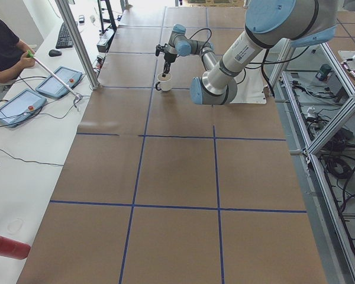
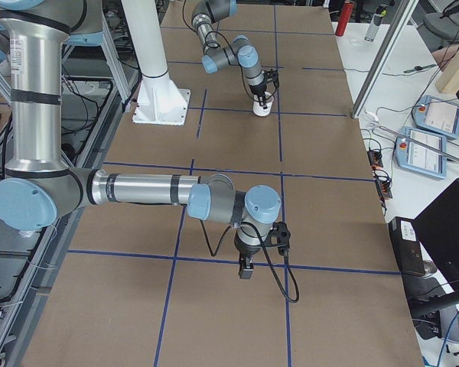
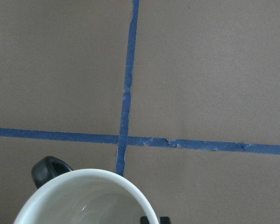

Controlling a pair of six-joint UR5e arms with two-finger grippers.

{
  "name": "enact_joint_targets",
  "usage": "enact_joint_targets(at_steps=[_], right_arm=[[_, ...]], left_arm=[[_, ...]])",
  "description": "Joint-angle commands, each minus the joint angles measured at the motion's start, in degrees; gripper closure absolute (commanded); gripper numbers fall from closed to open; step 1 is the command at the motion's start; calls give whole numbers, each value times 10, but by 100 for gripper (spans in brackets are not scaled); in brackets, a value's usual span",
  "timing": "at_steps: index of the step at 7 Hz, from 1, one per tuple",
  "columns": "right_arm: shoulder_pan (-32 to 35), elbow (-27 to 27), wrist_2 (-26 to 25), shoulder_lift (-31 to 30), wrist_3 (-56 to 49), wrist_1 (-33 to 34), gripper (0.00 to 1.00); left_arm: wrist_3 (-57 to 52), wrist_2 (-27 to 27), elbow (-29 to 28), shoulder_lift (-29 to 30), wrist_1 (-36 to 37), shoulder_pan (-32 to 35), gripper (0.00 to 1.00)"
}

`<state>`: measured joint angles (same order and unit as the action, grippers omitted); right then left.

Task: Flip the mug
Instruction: 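Rotate the left wrist to turn the mug opening upward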

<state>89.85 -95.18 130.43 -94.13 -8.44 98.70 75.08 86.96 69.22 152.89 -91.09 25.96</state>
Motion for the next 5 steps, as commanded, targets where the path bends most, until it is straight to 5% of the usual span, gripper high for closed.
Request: enact_joint_targets(at_steps=[1,3,4,5], right_arm=[[0,0,0,0,0,0,0],[0,0,0,0,0,0,0],[0,0,0,0,0,0,0],[0,0,0,0,0,0,0]], left_arm=[[0,0,1,-2,3,0,100],[0,-8,2,-3,3,0,99],[0,-9,1,-3,3,0,81],[0,-9,4,-9,3,0,40]])
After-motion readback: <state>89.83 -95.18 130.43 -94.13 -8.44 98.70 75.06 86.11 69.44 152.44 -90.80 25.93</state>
